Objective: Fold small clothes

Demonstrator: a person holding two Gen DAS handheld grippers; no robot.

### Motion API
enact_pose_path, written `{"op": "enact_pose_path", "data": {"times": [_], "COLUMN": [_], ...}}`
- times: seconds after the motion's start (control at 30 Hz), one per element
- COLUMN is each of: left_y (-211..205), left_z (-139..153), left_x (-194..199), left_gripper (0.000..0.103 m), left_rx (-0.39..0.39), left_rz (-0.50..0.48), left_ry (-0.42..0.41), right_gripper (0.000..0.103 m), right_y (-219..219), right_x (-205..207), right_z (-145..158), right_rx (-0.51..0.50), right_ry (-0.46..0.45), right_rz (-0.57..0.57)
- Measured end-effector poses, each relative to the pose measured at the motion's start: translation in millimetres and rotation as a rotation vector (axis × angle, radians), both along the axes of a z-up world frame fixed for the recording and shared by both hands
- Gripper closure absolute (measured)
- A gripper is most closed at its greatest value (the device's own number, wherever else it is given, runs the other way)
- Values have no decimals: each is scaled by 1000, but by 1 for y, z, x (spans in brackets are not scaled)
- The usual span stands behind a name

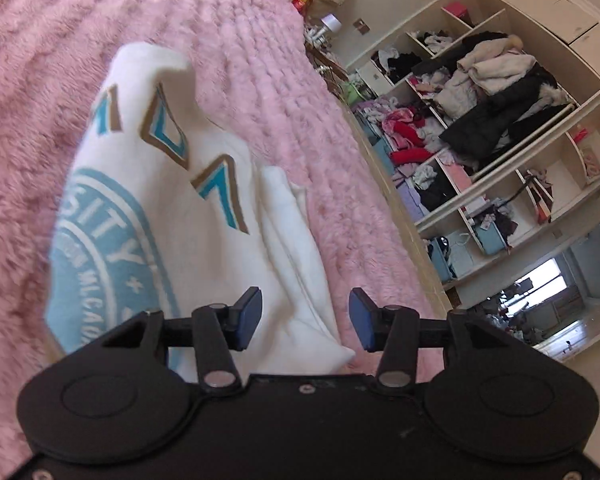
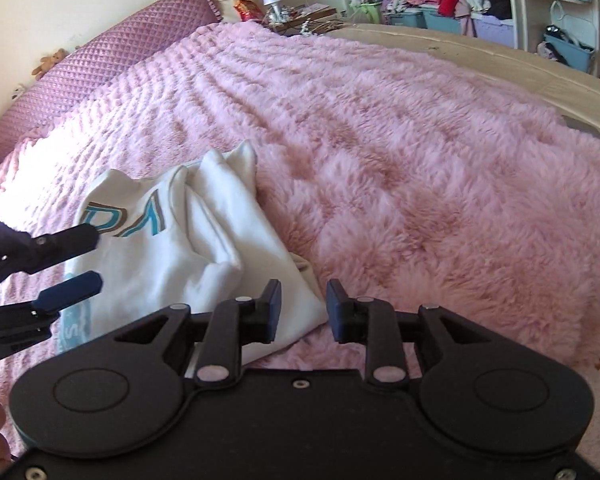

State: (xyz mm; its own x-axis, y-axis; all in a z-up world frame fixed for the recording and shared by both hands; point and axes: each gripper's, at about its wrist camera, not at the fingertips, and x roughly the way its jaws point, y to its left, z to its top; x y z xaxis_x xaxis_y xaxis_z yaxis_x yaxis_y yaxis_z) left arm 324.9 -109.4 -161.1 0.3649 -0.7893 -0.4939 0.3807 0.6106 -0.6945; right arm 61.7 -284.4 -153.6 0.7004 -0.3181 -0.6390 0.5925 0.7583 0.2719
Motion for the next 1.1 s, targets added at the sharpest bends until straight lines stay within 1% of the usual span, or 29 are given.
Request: {"op": "enact_pose_path", "data": {"times": [0.07, 0.1, 0.17, 0.23, 0.3, 0.4, 0.5, 0.6, 0.7, 0.8, 0.83, 0.87, 0.9, 0.97, 1.0, 1.03, 1.1], "left_y": [35, 51, 78, 99, 109, 107, 102, 96, 94, 93, 93, 92, 89, 85, 83, 79, 68], "left_z": [-1, -6, -23, -40, -51, -54, -51, -52, -54, -53, -51, -49, -45, -37, -34, -32, -38], "left_x": [5, 9, 16, 20, 19, 16, 14, 18, 18, 19, 19, 18, 19, 16, 15, 14, 14], "left_gripper": [54, 54, 54, 55, 55, 55, 55, 54, 54, 54, 54, 54, 54, 54, 54, 54, 53], "left_rx": [54, 84, 113, 103, 111, 112, 98, 92, 99, 100, 104, 110, 119, 116, 121, 131, 163], "left_rz": [102, 150, 227, 267, 286, 288, 291, 289, 284, 288, 290, 290, 288, 265, 248, 229, 182], "left_ry": [-18, -9, 56, 137, 177, 179, 187, 202, 207, 215, 215, 209, 189, 144, 122, 105, 102], "right_gripper": [70, 67, 64, 63, 62, 62, 62, 59, 58, 58, 69, 95, 94, 98, 99, 99, 98], "right_y": [-3, -4, -5, -9, -11, -10, -5, -2, -3, -9, -10, -11, -11, -10, -12, -14, -23], "right_x": [6, 11, 18, 29, 41, 48, 41, 33, 39, 56, 61, 65, 63, 50, 41, 35, 25], "right_z": [-4, -6, -10, -16, -19, -12, -3, -5, -13, -19, -19, -15, -7, 13, 19, 21, 9], "right_rx": [72, 106, 135, 164, 202, 237, 247, 273, 256, 241, 238, 226, 201, 138, 123, 115, 107], "right_ry": [-32, -42, -55, -72, -79, -108, -118, -112, -86, -99, -96, -87, -91, -142, -160, -161, -106], "right_rz": [49, 64, 69, 93, 103, 94, 70, 82, 69, 79, 93, 102, 108, 115, 113, 103, 55]}}
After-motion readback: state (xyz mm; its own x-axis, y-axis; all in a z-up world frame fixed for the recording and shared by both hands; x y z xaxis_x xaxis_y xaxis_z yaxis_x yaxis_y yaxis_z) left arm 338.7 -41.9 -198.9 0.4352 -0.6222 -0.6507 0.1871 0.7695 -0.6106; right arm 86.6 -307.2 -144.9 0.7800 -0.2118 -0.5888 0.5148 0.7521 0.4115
